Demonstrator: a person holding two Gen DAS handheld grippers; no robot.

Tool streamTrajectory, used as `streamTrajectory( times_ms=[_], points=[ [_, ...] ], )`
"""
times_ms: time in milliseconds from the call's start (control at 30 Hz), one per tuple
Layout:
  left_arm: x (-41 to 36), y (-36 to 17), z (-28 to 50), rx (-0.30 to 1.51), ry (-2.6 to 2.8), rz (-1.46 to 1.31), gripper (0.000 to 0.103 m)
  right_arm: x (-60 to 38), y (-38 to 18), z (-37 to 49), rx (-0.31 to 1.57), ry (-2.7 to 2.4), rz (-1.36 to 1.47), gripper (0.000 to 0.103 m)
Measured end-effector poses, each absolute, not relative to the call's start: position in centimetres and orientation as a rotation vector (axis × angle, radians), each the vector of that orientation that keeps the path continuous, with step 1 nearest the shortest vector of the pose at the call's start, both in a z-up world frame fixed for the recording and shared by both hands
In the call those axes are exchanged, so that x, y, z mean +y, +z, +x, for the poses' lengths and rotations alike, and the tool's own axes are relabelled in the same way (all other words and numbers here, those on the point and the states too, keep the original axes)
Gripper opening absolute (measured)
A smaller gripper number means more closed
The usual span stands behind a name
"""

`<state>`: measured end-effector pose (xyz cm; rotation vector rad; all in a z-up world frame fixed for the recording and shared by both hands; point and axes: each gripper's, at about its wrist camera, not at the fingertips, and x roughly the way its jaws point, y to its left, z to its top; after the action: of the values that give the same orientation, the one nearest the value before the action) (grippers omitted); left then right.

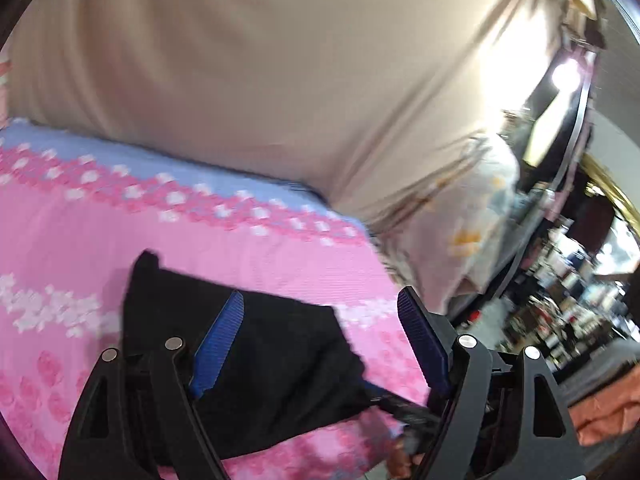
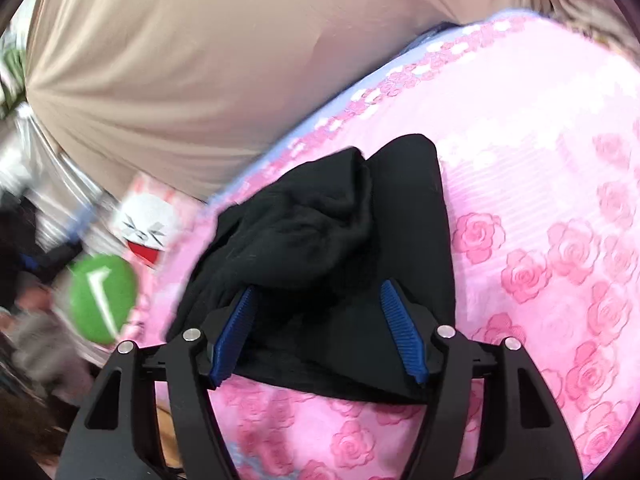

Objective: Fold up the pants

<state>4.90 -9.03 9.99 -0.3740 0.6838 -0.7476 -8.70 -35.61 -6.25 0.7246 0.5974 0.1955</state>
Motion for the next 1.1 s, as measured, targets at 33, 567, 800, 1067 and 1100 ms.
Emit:
streamTrajectory(
  times_ms=[33, 567, 800, 1067, 1100],
  points=[
    [-8.4, 9.4, 4.7, 0.695, -0.721, -0.372, 0.076, -35.7, -6.2, -8.6, 0.598, 0.207, 0.726, 0.065],
    [-1.5, 2.0, 6.0, 0.837, -0.532, -0.396, 0.077, -34.5, -5.0, -2.9, 0.688, 0.250, 0.798, 0.024],
    [1.0, 3.3, 5.6, 0.778, -0.511, -0.430, 0.077, -31.8, 9.2, -6.7, 0.359, 0.347, 0.558, 0.019],
    [-0.4, -0.6, 8.0, 0.911, -0.524, -0.453, 0.077, -36.5, -4.6, -7.2, 0.701, -0.028, 0.615, 0.029],
    [-0.6, -1.1, 8.3, 0.931, -0.512, -0.450, 0.077, -36.6, -3.9, -8.0, 0.669, -0.037, 0.625, 0.032]
  ],
)
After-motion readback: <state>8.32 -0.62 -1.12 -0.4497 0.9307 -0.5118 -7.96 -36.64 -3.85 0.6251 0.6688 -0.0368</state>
